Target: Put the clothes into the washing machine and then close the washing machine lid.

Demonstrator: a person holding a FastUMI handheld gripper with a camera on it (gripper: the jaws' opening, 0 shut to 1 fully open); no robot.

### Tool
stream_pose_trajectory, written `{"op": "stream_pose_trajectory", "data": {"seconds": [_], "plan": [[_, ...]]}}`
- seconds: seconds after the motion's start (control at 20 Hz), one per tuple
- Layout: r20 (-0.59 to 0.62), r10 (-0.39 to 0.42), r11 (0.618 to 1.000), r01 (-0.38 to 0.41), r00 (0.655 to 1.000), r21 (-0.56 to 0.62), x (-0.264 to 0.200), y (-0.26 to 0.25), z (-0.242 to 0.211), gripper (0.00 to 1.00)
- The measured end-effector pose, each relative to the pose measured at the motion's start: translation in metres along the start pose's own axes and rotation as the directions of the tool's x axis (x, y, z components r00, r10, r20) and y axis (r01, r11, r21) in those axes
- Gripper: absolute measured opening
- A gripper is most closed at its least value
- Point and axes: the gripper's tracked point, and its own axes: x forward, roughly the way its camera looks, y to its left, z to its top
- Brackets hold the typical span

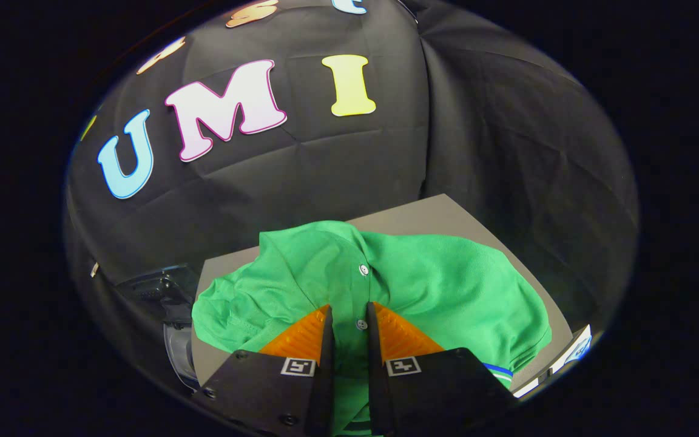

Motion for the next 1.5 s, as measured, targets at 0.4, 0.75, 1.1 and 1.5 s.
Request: {"op": "stream_pose_trajectory", "data": {"seconds": [0.4,0.75,1.1,1.5], "plan": [[0.143,-0.008,0.998,0.017,0.990,-0.065,-0.026,0.027,0.037,0.10],[0.228,0.084,0.995,-0.070,0.970,-0.069,-0.099,0.109,0.063,0.10],[0.261,0.214,0.971,-0.175,0.941,-0.166,-0.155,0.217,0.043,0.10],[0.241,0.300,0.934,-0.233,0.923,-0.270,-0.168,0.320,-0.027,0.10]]}}
